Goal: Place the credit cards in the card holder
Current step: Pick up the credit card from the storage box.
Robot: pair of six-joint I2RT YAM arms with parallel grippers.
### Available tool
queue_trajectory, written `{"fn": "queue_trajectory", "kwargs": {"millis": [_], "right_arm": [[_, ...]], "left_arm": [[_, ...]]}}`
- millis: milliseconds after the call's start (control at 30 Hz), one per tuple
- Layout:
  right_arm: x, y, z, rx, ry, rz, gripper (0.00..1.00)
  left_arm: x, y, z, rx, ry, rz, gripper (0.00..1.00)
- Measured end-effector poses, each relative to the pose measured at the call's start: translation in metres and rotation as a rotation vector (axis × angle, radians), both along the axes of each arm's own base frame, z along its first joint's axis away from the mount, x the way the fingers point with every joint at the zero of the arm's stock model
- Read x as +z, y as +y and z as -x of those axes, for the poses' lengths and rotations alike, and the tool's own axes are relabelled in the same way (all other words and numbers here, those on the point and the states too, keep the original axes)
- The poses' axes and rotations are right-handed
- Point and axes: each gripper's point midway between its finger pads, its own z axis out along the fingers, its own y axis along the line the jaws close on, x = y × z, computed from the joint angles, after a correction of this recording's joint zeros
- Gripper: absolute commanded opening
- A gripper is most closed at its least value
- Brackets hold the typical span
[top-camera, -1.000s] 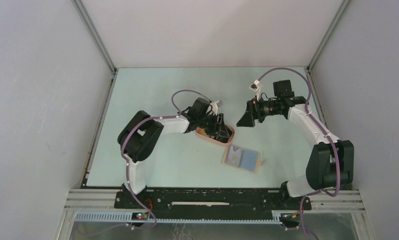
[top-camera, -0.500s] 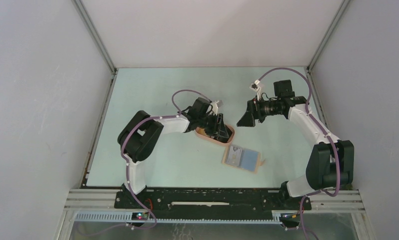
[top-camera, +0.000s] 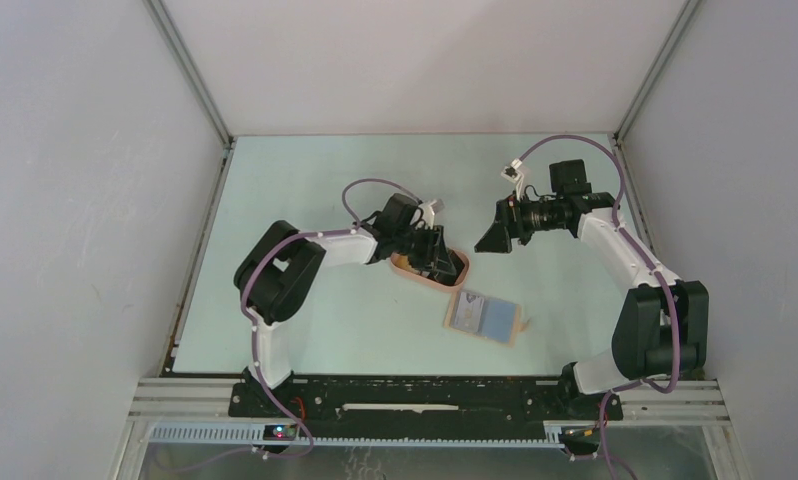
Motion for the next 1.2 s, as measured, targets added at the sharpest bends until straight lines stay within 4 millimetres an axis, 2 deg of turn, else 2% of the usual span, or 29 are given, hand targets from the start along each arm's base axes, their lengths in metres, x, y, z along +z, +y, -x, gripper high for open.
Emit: {"fn": "queue_trajectory", "kwargs": {"millis": [267, 467, 633, 833, 1200], "right_arm": [[0.000, 0.000, 0.001, 0.002, 0.003, -0.004, 0.87], [0.000, 0.000, 0.001, 0.001, 0.003, -0.003, 0.87], [0.000, 0.000, 0.001, 0.001, 0.003, -0.003, 0.87], [0.000, 0.000, 0.001, 0.001, 0.003, -0.003, 0.87], [0.000, 0.000, 0.001, 0.001, 0.003, -0.003, 0.87]], "left_arm": [[0.007, 0.002, -0.006, 0.010, -0.018, 0.018, 0.37], [0.011, 0.002, -0.010, 0.013, -0.029, 0.033, 0.31], [0.015, 0.002, -0.012, 0.014, -0.031, 0.049, 0.22], [0.015, 0.004, -0.016, 0.020, -0.032, 0.053, 0.06], [0.011, 0.017, -0.022, 0.068, -0.042, 0.023, 0.03]]}}
